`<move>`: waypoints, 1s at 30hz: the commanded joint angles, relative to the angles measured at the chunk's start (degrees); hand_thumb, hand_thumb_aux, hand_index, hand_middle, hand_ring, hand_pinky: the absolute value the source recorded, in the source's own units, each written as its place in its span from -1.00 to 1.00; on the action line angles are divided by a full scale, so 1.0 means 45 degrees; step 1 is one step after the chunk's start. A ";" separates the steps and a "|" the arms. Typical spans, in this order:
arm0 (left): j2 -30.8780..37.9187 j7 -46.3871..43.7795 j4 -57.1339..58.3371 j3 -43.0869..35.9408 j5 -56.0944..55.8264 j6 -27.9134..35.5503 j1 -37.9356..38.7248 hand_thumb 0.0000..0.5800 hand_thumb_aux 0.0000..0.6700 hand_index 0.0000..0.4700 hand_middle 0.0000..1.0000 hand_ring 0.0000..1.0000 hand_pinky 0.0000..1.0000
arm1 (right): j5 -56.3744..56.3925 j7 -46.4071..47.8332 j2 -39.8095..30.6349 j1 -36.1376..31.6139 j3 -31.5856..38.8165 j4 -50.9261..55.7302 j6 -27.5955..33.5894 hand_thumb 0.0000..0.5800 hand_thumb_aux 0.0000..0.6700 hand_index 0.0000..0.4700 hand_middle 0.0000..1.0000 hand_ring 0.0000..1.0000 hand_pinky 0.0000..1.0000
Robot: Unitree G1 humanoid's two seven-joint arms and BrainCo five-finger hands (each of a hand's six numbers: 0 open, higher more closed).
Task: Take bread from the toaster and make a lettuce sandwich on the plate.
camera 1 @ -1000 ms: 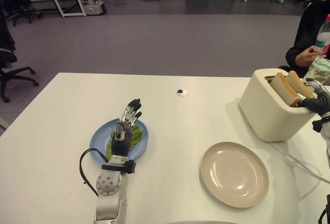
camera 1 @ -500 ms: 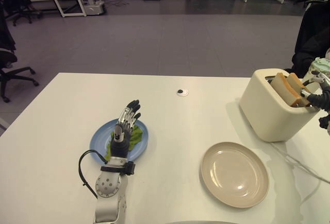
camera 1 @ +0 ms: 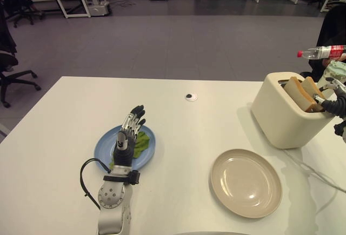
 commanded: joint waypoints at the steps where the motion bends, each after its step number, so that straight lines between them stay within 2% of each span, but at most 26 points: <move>1: 0.0035 -0.0040 -0.0112 -0.0003 -0.0053 0.0099 0.0111 -1.00 -1.00 -1.00 -1.00 -1.00 -1.00 | -0.0207 0.0339 0.0004 0.0404 0.0291 0.0162 0.0238 1.00 1.00 1.00 -1.00 -1.00 -1.00; 11: 0.0032 -0.0044 -0.0187 -0.0005 -0.0057 0.0132 0.0165 -1.00 -1.00 -1.00 -1.00 -1.00 -1.00 | -0.0082 0.1086 0.0181 0.0623 0.0575 -0.0371 0.0380 1.00 1.00 1.00 -1.00 -1.00 -1.00; 12: 0.0022 -0.0033 -0.0212 -0.0008 -0.0049 0.0135 0.0188 -1.00 -1.00 -1.00 -1.00 -1.00 -1.00 | -0.0097 0.1142 0.0174 0.0621 0.0589 -0.0404 0.0406 0.92 0.61 0.61 -1.00 -1.00 -1.00; 14: 0.0009 -0.0021 -0.0243 -0.0011 -0.0040 0.0133 0.0213 -1.00 -1.00 -1.00 -1.00 -1.00 -1.00 | -0.0126 0.1203 0.0159 0.0620 0.0600 -0.0456 0.0465 0.88 0.51 0.51 -1.00 -1.00 -1.00; 15: 0.0007 -0.0022 -0.0247 -0.0012 -0.0040 0.0131 0.0216 -1.00 -1.00 -1.00 -1.00 -1.00 -1.00 | -0.0143 0.1206 0.0152 0.0625 0.0597 -0.0481 0.0492 1.00 0.93 0.93 -1.00 -1.00 -1.00; 16: 0.0006 -0.0023 -0.0251 -0.0014 -0.0039 0.0131 0.0218 -1.00 -1.00 -1.00 -1.00 -1.00 -1.00 | -0.0158 0.1201 0.0146 0.0628 0.0593 -0.0504 0.0510 1.00 1.00 1.00 -1.00 -1.00 -1.00; 24: -0.0018 -0.0007 -0.0208 -0.0038 0.0003 0.0115 0.0169 -1.00 -1.00 -1.00 -1.00 -1.00 -1.00 | 0.0317 0.0546 0.0153 0.0245 -0.0162 -0.1230 0.0151 1.00 1.00 1.00 -1.00 -1.00 -1.00; 30: -0.0040 0.0010 -0.0138 -0.0065 0.0037 0.0086 0.0040 -1.00 -1.00 -1.00 -1.00 -1.00 -1.00 | 0.2293 0.0337 0.0340 -0.0602 -0.2067 -0.2999 -0.0467 1.00 1.00 1.00 -1.00 -1.00 -1.00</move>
